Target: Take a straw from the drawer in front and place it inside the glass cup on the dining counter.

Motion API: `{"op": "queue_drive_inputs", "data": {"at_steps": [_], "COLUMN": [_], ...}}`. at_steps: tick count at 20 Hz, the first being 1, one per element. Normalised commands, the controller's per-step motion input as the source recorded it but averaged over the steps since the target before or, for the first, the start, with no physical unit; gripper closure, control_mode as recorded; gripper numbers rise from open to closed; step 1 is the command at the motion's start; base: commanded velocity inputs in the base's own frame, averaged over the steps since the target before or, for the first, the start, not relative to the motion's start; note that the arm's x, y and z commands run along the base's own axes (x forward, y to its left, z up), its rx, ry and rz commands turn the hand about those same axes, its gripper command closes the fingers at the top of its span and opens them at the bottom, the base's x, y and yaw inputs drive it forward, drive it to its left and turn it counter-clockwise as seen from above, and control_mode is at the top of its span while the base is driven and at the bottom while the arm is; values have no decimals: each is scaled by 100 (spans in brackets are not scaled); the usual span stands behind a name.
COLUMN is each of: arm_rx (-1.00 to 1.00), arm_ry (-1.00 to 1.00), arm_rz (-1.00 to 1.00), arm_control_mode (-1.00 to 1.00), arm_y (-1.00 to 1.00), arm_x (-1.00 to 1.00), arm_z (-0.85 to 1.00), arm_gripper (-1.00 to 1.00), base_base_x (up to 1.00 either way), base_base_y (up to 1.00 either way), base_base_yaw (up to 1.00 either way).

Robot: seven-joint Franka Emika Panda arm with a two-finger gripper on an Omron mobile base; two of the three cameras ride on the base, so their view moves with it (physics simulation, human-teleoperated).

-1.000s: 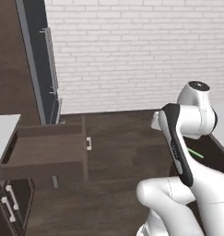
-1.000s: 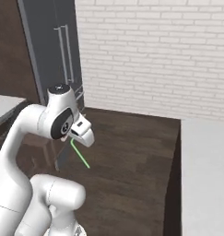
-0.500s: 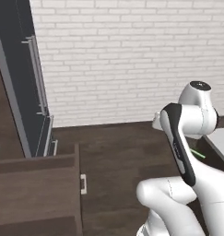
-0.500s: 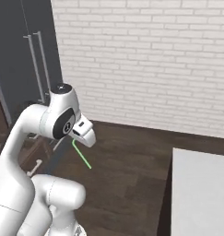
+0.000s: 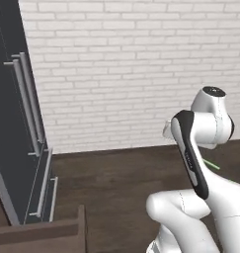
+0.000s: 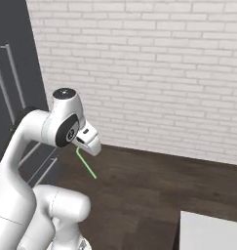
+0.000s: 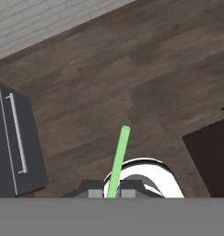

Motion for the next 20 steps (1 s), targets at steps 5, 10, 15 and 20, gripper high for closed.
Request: {"op": "queue_drive_inputs", "data": {"at_steps": [5, 10, 15, 20], "arm_rx": [0, 0, 0, 0], "arm_ry": [0, 0, 0, 0], "arm_rz": [0, 0, 0, 0], "arm_control_mode": [100, 100, 100, 100], "arm_y": [0, 0, 0, 0], "arm_x": [0, 0, 0, 0], "arm_z": [0, 0, 0, 0], "arm_gripper": [100, 100, 100, 100], "base_base_x": [100, 100, 100, 90], "base_base_y": [-53, -55, -46, -32], "base_base_yaw": [-5, -13, -27, -49]}}
